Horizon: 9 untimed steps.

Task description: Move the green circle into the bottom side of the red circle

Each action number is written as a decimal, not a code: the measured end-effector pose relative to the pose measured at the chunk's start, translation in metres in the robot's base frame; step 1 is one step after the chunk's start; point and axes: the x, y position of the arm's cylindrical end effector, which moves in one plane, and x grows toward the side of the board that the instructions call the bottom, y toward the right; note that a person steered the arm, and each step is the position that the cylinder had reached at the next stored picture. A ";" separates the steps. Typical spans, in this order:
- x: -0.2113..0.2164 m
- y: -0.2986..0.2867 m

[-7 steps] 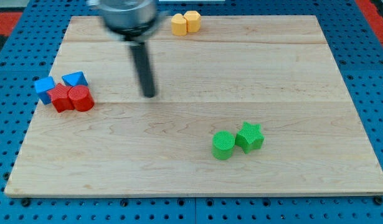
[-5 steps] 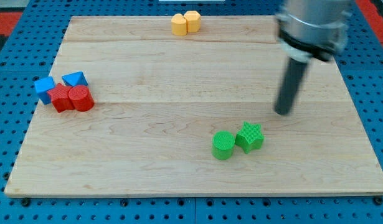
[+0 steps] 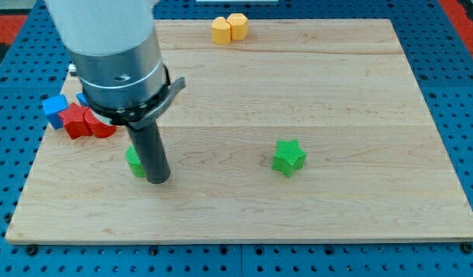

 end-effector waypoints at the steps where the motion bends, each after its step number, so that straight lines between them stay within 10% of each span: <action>1: -0.027 -0.031; 9: -0.015 -0.125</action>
